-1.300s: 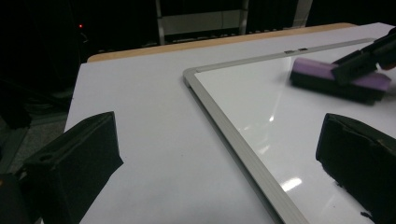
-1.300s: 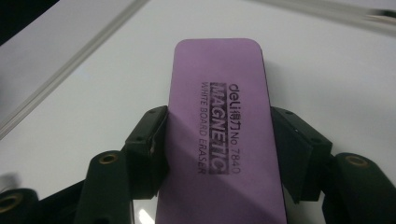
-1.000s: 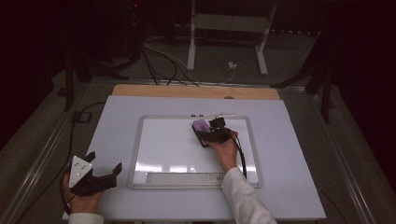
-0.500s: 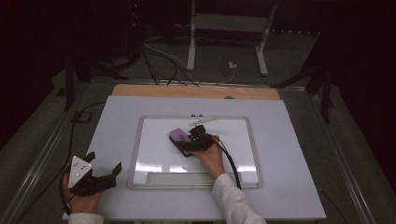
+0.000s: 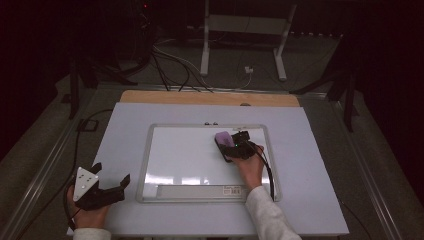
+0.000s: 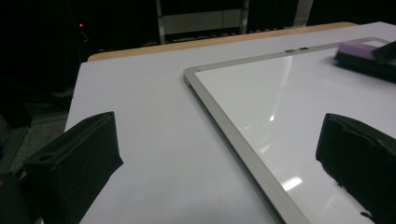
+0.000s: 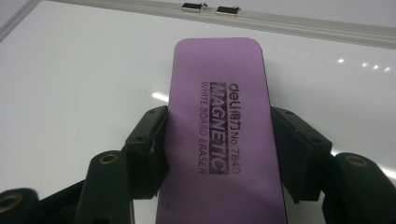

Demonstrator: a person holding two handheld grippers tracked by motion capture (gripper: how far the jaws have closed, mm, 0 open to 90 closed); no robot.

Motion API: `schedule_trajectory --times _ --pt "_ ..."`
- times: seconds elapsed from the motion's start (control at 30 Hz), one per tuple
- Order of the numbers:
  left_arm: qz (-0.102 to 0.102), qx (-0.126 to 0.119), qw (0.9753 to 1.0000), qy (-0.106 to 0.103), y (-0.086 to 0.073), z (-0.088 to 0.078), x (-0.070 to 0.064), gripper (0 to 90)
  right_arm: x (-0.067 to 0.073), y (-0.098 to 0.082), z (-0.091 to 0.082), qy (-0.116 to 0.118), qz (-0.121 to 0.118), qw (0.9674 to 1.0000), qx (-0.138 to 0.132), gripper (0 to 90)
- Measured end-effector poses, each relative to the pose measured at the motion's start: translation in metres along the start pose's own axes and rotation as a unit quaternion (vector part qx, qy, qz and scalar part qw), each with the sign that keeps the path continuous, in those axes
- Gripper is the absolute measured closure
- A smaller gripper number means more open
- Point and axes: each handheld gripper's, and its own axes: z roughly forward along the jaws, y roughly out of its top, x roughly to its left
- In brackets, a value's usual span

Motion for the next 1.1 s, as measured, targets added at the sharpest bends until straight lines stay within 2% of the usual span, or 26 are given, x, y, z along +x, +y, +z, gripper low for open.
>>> schedule_trajectory --times 0.13,0.2,0.3,0.43,0.53,0.77,0.83,1.1 --pt "0.002 -0.001 1.0 -0.001 0.001 0.0 -0.001 0.6 0.004 -0.014 -0.023 -0.016 -0.033 0.9992 -0.014 40.2" --pt "0.002 -0.001 1.0 -0.002 0.001 0.0 -0.002 0.6 0.004 -0.023 -0.031 -0.022 -0.041 0.9988 -0.015 40.2" --pt "0.002 -0.001 1.0 -0.002 0.001 0.001 -0.002 0.6 -0.001 -0.036 -0.04 -0.029 -0.038 0.9988 -0.012 40.2" --pt "0.003 0.0 1.0 -0.003 0.001 0.002 -0.002 0.6 -0.012 -0.047 -0.053 -0.041 -0.019 0.9989 -0.013 40.2" --pt "0.004 0.002 1.0 -0.004 0.001 0.003 -0.003 0.6 -0.017 -0.052 -0.061 -0.047 -0.021 0.9986 -0.014 40.2" --pt "0.006 0.003 1.0 -0.005 0.002 0.004 -0.005 0.6 -0.024 -0.062 -0.067 -0.056 -0.022 0.9981 -0.013 40.1" --pt "0.006 0.002 1.0 -0.005 0.002 0.004 -0.005 0.6 -0.025 -0.063 -0.068 -0.051 -0.02 0.9984 -0.016 40.1" --pt "0.005 0.002 1.0 -0.005 0.002 0.004 -0.004 0.6 -0.027 -0.066 -0.065 -0.057 -0.029 0.9979 -0.013 39.8"
